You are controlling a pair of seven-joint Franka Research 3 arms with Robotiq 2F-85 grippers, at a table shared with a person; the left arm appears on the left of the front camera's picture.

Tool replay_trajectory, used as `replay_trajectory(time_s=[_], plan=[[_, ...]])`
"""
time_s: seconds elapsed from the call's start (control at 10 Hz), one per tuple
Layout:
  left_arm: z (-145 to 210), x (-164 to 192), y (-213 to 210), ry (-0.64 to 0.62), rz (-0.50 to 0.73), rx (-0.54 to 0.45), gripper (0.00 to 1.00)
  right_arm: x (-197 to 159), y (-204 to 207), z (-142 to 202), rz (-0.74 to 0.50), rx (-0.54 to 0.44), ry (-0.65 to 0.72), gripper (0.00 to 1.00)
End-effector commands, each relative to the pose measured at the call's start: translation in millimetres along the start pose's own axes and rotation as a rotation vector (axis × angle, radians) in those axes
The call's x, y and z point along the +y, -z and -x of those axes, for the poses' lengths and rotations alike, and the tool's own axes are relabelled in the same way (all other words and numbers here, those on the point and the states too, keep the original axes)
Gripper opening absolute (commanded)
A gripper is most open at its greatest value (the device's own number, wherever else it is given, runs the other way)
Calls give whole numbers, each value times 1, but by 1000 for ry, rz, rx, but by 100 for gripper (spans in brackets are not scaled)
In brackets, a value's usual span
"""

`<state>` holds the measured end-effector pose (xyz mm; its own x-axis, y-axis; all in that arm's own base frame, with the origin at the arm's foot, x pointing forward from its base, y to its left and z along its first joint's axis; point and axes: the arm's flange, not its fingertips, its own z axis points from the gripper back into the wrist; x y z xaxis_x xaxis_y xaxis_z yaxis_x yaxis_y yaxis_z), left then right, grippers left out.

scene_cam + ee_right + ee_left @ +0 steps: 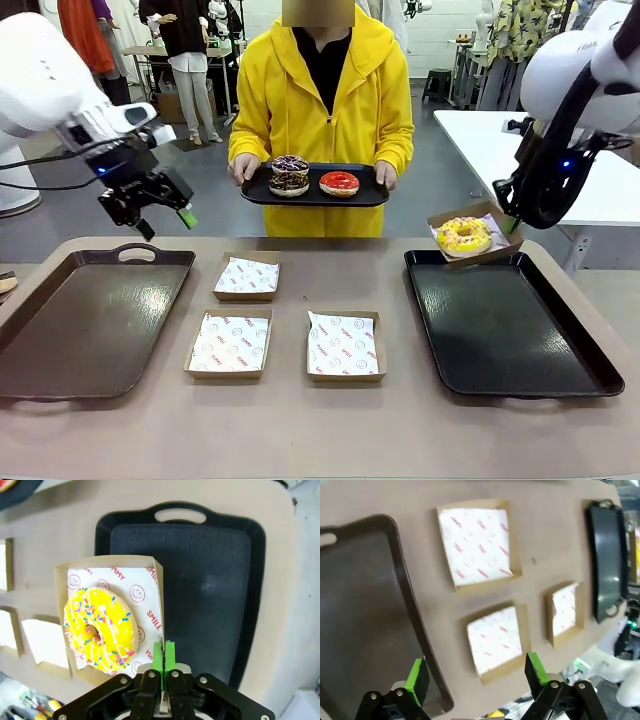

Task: Individually package the donuts and arrange them on the tray.
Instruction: Place the picked Paper togo box on the Handle tray while simultaneously picking up another Paper togo box from the table with the other hand.

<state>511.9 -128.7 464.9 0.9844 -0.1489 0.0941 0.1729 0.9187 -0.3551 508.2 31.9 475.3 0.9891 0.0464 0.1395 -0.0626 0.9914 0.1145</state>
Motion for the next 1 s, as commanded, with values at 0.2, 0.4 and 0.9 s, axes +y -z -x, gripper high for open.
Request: replay_trajectory(time_s=[0.2, 0.4, 0.9], plan=[[-41, -20, 41, -24, -250, -105, 100, -5, 23, -6, -4, 20, -12, 1], [-44, -33, 58, 13, -363, -187, 100, -7, 25, -4, 6, 38, 14, 1], [-45, -32, 56, 51, -327, -180, 100, -3, 25, -4, 0, 40, 1, 1]])
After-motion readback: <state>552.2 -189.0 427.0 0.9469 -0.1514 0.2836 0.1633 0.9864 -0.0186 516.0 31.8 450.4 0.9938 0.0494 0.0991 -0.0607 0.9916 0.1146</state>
